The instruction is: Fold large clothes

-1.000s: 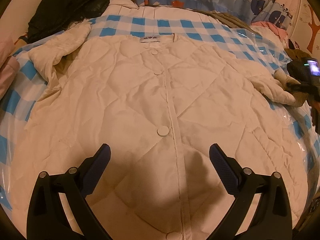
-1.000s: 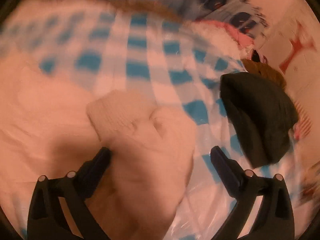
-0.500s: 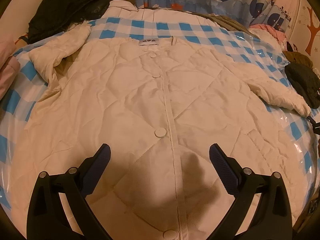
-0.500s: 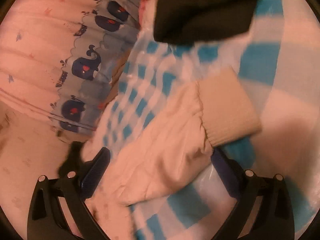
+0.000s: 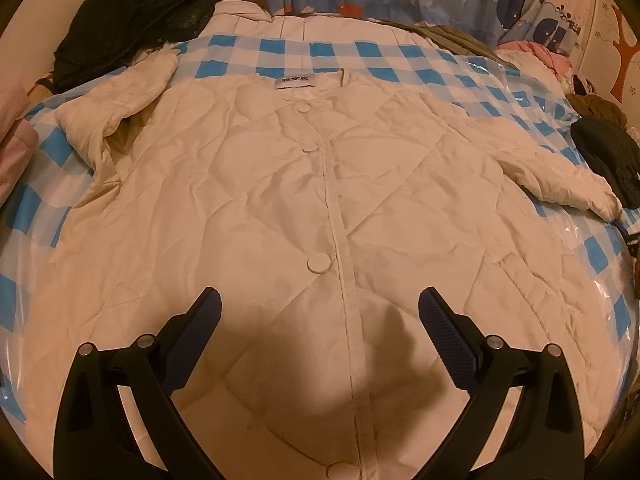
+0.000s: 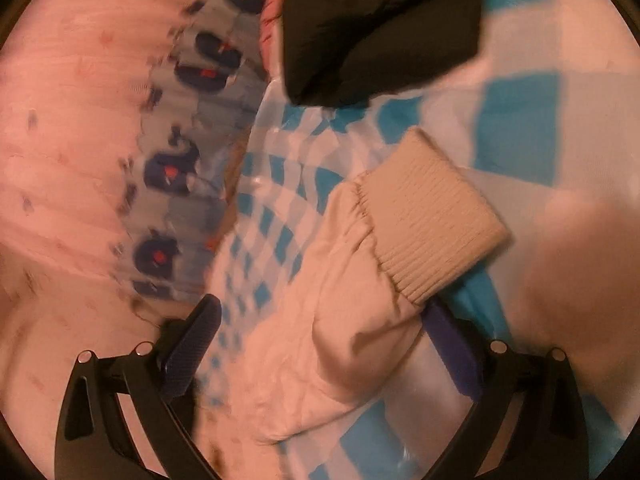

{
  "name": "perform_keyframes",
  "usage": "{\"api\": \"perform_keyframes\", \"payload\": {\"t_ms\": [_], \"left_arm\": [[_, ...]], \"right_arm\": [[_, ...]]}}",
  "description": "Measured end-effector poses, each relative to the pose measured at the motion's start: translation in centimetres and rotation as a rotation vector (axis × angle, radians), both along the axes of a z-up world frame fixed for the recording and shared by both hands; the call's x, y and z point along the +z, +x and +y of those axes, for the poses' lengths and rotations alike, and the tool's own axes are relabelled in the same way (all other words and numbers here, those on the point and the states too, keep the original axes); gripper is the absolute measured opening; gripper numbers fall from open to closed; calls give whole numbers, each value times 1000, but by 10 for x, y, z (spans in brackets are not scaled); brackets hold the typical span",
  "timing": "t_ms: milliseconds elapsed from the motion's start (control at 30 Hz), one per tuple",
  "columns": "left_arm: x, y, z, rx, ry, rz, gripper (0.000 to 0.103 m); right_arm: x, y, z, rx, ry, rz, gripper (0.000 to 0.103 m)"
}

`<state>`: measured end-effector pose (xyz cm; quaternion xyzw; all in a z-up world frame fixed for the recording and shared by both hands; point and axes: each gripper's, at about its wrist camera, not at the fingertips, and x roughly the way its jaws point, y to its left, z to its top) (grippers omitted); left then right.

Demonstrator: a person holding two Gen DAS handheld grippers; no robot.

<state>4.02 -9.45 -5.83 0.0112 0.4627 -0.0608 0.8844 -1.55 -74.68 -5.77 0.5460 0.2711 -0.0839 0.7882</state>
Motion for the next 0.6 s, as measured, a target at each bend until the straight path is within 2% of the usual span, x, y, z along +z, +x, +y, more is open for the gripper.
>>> {"api": "perform_keyframes", "payload": {"t_ms": [33, 67, 100, 167, 233, 267, 300, 367, 433, 500, 533, 567, 600], "left_arm": [[0, 0, 1, 1, -1, 0, 95], [0, 0, 1, 4, -3, 1, 95], [0, 0, 0, 6, -6, 1, 95], [0, 1, 2, 10, -11, 1, 95], [1, 0, 3, 18, -18, -5, 95], [2, 1, 4, 20, -22, -6, 95], [2, 0, 5, 22, -27, -7, 95], [3, 1, 6, 22, -31, -8, 95], [3, 0, 5, 17, -31, -6, 95], [3, 1, 5, 11, -29, -3, 95], [3, 1, 5, 11, -28, -1, 95], [2, 1, 5, 12, -29, 0, 95], [2, 1, 6, 14, -31, 1, 95]], "right_arm": [[2, 11, 4, 23, -53, 53, 35], [-3, 16, 5, 29, -38, 73, 7], [-6, 21, 4, 28, -3, 64, 8], [6, 31, 7, 24, -54, 56, 8], [33, 34, 11, 19, -105, -31, 8], [54, 32, 15, 24, -140, -139, 7], [69, 29, 17, 22, -175, -203, 7], [76, 24, 16, -6, -202, -253, 7], [53, 29, 7, -10, -154, -200, 8], [8, 33, -7, -25, -28, -77, 15], [-11, 32, -11, -38, 30, -24, 35], [-31, 27, -16, -52, 94, 6, 46], [-41, 23, -17, -58, 121, -5, 52]]}}
